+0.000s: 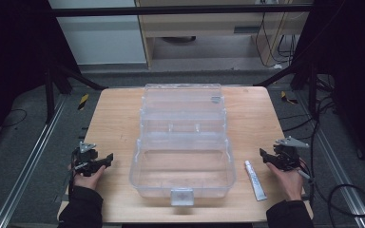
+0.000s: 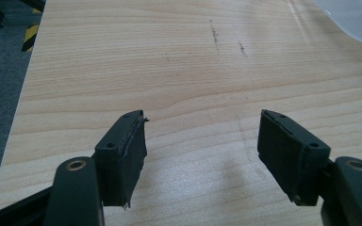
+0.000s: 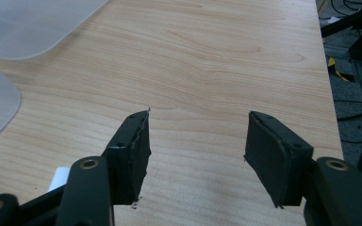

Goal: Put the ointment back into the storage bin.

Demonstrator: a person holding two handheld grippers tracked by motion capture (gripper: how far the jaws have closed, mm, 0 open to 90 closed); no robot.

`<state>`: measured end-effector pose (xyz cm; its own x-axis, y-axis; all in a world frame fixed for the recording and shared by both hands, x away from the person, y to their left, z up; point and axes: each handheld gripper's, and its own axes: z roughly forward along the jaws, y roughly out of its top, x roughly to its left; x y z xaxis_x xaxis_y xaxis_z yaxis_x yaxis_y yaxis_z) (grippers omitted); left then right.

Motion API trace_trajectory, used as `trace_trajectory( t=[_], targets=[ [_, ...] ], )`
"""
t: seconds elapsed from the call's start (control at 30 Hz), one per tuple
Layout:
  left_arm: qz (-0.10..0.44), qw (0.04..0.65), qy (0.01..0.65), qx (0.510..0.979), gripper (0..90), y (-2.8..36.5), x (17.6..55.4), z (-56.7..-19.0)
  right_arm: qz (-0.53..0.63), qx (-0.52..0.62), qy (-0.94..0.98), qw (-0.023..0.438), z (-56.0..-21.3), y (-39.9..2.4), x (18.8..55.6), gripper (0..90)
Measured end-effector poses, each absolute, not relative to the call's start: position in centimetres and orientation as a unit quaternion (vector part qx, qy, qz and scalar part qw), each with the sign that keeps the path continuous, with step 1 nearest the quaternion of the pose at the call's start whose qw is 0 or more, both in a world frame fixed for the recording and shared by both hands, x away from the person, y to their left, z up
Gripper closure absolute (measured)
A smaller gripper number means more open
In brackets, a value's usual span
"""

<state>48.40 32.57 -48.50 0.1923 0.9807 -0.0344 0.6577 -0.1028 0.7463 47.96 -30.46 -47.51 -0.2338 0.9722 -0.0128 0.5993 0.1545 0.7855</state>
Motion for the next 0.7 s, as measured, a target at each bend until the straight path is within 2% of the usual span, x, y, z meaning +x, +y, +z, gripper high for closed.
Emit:
trace_trajectory(
  t=[0.3,0.47,0.7],
  targets=[
    [0.246,0.323,0.584,0.702,31.9,32.5,48.4,-48.5,0.317,0.564,0.719,0.255,-44.4,-30.3,47.4,41.8],
    [0.245,0.32,0.583,0.706,31.6,32.5,48.4,-48.6,0.318,0.569,0.724,0.228,-42.0,-30.1,46.9,41.0],
    [0.244,0.319,0.58,0.709,31.5,32.4,48.4,-48.6,0.294,0.552,0.756,0.194,-40.3,-28.6,46.5,39.5]
  ],
)
